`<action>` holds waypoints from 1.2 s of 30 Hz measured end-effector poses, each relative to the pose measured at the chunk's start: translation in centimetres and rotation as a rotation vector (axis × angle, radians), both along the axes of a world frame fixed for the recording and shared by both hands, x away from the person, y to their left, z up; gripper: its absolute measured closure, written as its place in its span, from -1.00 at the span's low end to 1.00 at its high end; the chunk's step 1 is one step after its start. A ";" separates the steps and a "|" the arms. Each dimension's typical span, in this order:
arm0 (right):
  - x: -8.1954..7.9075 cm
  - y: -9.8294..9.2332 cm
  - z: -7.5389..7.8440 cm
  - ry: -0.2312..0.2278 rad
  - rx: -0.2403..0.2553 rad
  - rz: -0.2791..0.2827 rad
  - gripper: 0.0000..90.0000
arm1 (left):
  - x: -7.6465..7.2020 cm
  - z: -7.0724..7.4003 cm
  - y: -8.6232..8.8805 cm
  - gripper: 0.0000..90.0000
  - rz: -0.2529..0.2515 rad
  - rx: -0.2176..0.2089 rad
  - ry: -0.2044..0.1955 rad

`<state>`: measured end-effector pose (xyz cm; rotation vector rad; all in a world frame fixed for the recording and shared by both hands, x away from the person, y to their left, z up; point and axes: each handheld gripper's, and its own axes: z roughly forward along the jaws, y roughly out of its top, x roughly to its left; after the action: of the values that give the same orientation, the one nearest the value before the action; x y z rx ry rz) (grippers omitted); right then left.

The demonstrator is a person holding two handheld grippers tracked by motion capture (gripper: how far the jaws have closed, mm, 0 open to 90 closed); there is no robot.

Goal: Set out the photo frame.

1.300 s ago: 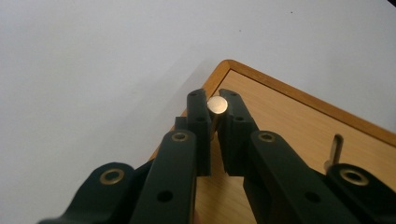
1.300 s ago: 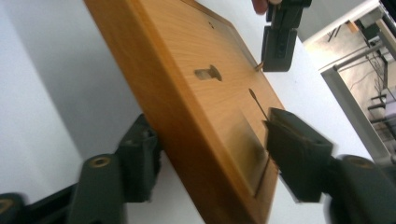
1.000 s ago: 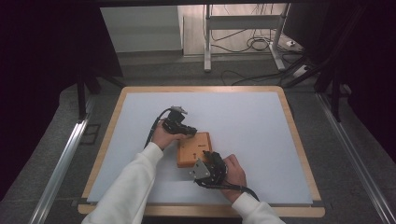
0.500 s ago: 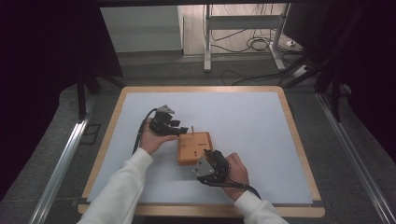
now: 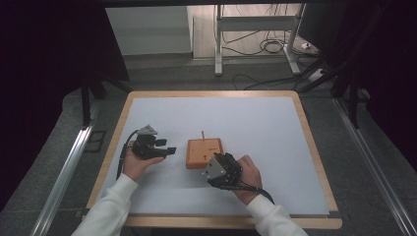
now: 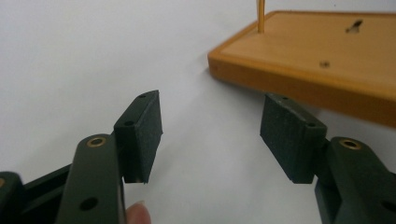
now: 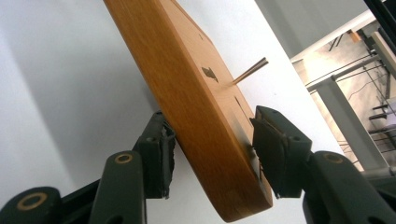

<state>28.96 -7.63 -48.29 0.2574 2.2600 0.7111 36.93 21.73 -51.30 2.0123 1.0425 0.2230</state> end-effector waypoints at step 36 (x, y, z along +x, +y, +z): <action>5.7 2.7 5.4 0.102 -0.094 0.057 0.51 | -2.9 -1.5 0.3 -0.13 -0.034 0.070 -0.006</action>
<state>34.69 -4.89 -42.85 0.1886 2.3991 0.6315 34.05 22.00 -52.78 2.0895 1.0081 0.2503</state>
